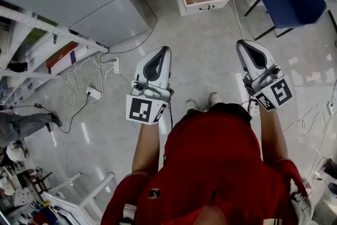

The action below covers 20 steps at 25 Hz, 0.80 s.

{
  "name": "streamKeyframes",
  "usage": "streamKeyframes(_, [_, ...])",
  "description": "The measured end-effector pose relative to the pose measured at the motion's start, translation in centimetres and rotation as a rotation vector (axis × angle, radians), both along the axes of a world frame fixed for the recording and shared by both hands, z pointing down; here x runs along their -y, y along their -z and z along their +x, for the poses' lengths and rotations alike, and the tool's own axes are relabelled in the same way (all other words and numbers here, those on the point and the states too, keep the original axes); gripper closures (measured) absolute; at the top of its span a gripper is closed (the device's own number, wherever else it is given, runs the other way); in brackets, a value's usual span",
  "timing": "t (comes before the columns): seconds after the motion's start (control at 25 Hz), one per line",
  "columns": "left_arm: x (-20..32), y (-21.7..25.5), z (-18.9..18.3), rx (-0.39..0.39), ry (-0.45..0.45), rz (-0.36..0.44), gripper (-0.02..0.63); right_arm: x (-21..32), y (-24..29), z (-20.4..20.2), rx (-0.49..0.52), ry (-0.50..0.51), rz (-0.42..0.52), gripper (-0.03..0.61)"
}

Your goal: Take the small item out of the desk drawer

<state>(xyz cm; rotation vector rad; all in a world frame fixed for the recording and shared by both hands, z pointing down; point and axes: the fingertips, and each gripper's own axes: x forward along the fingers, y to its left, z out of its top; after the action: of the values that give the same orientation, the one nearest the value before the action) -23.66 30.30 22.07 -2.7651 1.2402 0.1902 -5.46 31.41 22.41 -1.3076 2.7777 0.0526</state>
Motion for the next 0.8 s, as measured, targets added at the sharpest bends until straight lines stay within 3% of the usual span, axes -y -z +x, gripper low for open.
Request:
streamKeyframes(0.32, [1.5, -0.3, -4.4, -0.014, 0.011, -0.003, 0.607, 0.8, 0.0, -2.1, -0.025, -0.039, -0.007, 0.568])
streamKeyframes(0.8, [7.7, -1.6, -4.4, 0.016, 0.034, -0.014, 0.607, 8.4, -0.9, -1.8, -0.028, -0.016, 0.011, 0.568])
